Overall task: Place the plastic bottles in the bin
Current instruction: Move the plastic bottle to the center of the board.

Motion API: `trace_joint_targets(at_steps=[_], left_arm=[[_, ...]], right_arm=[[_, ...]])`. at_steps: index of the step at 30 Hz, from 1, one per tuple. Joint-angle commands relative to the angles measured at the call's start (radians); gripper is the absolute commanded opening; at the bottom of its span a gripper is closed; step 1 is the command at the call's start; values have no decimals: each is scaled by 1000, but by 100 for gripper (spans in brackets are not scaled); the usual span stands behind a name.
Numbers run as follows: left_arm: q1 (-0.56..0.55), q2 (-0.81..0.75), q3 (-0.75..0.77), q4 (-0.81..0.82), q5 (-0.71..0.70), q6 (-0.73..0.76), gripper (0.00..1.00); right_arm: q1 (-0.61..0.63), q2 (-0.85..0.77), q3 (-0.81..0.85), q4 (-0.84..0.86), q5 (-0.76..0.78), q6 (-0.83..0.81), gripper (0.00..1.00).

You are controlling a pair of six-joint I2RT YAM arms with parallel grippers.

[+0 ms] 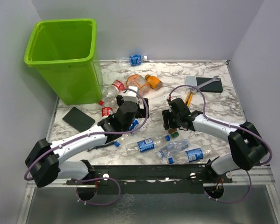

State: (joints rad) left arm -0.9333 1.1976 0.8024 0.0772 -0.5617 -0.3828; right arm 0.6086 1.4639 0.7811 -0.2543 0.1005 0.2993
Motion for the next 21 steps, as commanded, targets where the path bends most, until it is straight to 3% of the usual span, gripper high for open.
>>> trace_joint_targets(at_steps=[1,5,9,12,15,17,21], left_arm=[[65,101,73,13,122,-36,99],[90,182,123,24,144,-9,99],[116,271,200,47,211,34,99],[135,361,285,52,286,70,98],[152,465,374,55,386,91,93],[161,535,428,62,471,102,87],[162,674,525,86,584,112,70]], right_arm=[[2,1,-7,16,50,43,74],[2,-83,0,-24,88,86,90],[2,-226,-5,-58,71,151,91],[2,-338,-63,-18,-37,216,82],[3,-413,-167,79,-171,302,65],[4,-430,-236,143,-212,350,53],[6,-428,-324,209,-222,416,46]])
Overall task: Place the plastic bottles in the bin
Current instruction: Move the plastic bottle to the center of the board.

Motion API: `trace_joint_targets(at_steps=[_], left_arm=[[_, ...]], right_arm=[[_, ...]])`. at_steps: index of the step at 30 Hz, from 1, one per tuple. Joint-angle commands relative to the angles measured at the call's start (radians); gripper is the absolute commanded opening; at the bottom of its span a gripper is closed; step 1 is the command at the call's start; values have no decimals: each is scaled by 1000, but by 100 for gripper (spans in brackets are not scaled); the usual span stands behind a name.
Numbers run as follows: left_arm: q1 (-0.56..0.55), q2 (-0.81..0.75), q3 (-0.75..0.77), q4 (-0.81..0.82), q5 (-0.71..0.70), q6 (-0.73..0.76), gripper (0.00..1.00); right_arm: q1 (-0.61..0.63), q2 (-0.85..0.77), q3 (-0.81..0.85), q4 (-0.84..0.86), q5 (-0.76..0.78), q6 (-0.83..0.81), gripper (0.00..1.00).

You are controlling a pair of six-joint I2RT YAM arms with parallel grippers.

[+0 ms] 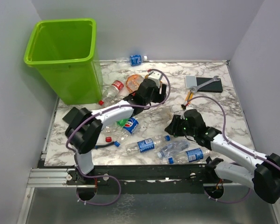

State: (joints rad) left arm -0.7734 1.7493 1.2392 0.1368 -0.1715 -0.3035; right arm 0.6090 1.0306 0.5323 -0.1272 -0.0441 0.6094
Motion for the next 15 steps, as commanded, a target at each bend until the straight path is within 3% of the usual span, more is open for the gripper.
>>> trace_joint_targets(at_steps=[1,4,6,15], left_arm=[[3,156,116,28,216,33,65],[2,249,189,33,238,32,47],[3,300,223,32,253,22,40],[3,394,195,48,290,-26,32]], right_arm=[[6,0,-90,92,-69,117,46],[6,-19,-121,95,-30,133,44],[6,-15,-129,94,-11,138,44],[5,115,-130,119,72,210,52]])
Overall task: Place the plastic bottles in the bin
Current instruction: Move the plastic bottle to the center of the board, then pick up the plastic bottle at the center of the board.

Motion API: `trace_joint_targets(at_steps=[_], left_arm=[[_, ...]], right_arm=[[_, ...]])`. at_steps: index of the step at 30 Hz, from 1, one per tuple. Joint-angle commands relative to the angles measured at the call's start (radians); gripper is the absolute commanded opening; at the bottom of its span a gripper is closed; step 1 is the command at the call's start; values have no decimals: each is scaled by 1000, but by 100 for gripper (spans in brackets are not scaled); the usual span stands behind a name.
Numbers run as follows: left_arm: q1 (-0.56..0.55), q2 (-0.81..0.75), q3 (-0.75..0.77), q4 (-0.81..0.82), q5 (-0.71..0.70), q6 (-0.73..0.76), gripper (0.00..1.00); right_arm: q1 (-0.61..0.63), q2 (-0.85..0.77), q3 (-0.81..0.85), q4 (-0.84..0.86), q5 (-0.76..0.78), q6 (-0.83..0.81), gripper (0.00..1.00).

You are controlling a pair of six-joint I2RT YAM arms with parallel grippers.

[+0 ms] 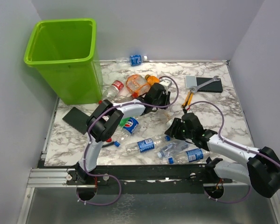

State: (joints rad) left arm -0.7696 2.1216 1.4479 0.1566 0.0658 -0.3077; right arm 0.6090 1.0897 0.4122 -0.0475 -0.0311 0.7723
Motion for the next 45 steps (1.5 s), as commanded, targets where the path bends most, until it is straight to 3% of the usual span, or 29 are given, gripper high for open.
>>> trace_joint_targets(at_steps=[1,9,15,20,38,42,45], left_arm=[[0,25,-17,24,58,-21,32],[-2,-42,-140,26,28,-30,29],[0,-120,-252,49,-12,-60,28],[0,-176,-331,77,-35,-89,27],[-31,-284,-533,239,-23,-226,25],[-36,-306,-556,270,-14,-249,25],[-37,-343,-567,270,-29,-246,24]], right_arm=[[7,71,-4,40,61,51,53],[-27,131,31,84,109,65,65],[-88,146,24,183,46,91,83],[-124,192,52,233,-5,101,89],[-126,423,171,265,-59,154,87],[-124,466,178,279,-67,156,81],[-126,474,168,284,-62,156,66]])
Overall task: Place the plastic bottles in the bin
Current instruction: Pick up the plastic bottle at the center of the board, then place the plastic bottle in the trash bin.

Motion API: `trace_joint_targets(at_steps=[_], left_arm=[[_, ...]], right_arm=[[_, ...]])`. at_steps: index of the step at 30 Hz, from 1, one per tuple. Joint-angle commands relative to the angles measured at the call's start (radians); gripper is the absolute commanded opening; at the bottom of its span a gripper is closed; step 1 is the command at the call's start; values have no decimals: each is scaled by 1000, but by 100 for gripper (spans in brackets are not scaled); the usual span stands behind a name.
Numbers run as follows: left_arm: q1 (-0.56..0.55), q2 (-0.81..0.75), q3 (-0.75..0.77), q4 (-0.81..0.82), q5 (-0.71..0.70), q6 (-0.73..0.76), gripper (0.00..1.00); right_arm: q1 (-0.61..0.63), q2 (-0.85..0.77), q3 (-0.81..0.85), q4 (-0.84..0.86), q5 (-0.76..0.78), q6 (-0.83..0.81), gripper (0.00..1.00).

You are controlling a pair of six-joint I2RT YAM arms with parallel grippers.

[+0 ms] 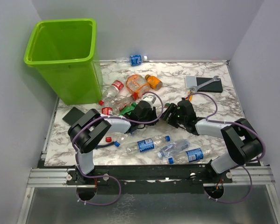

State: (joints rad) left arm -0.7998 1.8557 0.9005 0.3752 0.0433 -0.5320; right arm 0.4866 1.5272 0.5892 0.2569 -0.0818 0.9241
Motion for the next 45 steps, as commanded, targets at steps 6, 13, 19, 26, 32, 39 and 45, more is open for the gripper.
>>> trace_joint_targets(at_steps=[6,13,19,26,32,39,45], left_arm=[[-6,-199,-47,26,-76,14,26],[-4,-454,-3,-204,-297,93,71],[21,-708,68,-193,-327,126,99],[59,-714,204,-67,269,-3,99],[59,-667,218,-5,472,-112,99],[59,-621,193,-5,524,-170,89],[57,-606,184,-2,528,-179,68]], right_arm=[[-3,-17,-28,-48,21,-30,47],[5,-384,-29,-86,-27,-348,42],[74,-709,1,-102,-233,-624,41],[93,-827,-13,-30,-396,-720,35],[93,-849,-16,-1,-388,-735,35],[94,-840,-20,60,-384,-714,34],[95,-828,-17,65,-384,-714,35]])
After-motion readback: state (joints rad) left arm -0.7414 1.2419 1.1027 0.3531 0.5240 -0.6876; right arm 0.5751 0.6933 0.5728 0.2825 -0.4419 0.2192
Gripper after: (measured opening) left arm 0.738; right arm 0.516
